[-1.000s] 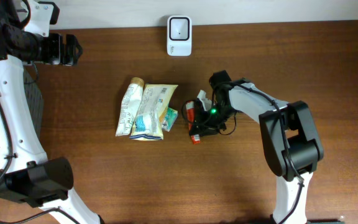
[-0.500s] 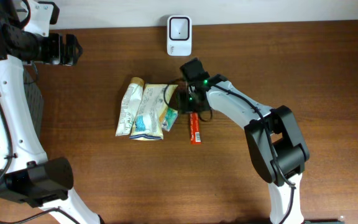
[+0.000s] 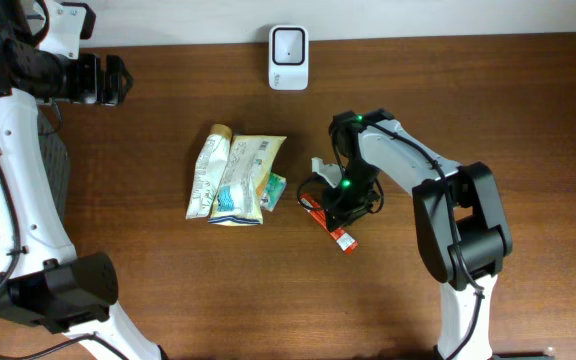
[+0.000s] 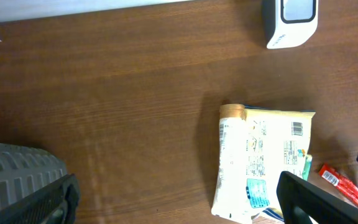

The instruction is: Scan the item barcode

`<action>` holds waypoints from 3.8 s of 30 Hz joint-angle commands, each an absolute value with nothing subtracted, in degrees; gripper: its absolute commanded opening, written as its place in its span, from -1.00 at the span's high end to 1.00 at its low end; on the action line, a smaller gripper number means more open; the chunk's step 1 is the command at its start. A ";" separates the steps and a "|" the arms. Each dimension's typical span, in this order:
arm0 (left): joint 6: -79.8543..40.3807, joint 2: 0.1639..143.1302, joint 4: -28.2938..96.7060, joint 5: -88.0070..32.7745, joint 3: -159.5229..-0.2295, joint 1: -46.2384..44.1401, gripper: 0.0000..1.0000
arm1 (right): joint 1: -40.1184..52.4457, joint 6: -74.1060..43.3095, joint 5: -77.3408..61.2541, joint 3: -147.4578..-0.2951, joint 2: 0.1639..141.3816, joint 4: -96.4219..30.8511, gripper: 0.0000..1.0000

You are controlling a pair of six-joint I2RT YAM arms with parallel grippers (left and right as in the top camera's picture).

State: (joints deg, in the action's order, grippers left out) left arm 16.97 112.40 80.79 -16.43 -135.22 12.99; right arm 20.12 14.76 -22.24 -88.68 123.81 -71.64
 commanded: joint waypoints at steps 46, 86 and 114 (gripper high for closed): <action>17.67 111.42 80.68 -16.49 -135.52 13.41 -0.99 | 32.25 8.86 41.10 -82.89 98.87 -29.26 0.92; 17.67 111.42 80.68 -16.47 -135.52 13.56 -0.99 | 23.49 5.56 21.41 -81.52 127.24 -46.70 0.92; 17.67 111.42 80.71 -16.49 -135.52 13.56 -0.98 | 10.48 -65.17 -56.73 -121.95 153.51 14.48 0.92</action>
State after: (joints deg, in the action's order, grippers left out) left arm 16.99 112.27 80.79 -16.43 -135.22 13.21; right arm 10.79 -61.71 -60.38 -121.71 150.71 14.44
